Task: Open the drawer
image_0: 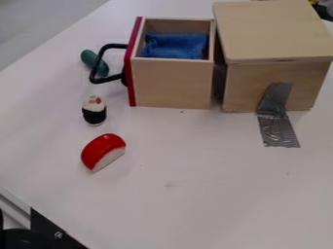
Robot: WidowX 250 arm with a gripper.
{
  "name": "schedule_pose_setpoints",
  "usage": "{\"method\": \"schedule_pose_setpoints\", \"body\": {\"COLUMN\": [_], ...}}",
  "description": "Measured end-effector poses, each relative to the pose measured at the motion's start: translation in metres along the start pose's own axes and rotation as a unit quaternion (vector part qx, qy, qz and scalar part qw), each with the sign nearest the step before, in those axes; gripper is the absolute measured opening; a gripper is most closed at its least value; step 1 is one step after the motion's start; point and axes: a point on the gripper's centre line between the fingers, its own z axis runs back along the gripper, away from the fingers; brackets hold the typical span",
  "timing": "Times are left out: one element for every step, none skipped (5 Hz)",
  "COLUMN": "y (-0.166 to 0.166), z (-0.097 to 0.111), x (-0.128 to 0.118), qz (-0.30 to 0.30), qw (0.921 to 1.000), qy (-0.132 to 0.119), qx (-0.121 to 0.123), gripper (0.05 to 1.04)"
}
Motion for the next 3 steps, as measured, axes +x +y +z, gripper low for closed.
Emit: {"method": "schedule_pose_setpoints", "body": {"y": [0.0011,0.0008,0.0008], "z": [-0.0007,-0.0017,-0.0017], "x": [-0.0057,-0.0102,-0.0104], "qz": [-0.028,-0.028,-0.029], "qw": [0.9996,0.9996,0.9996], "qy": [-0.001,0.004,0.004], "qx": [-0.002,-0.005,-0.005], "gripper": [1.0,1.0,1.0]}}
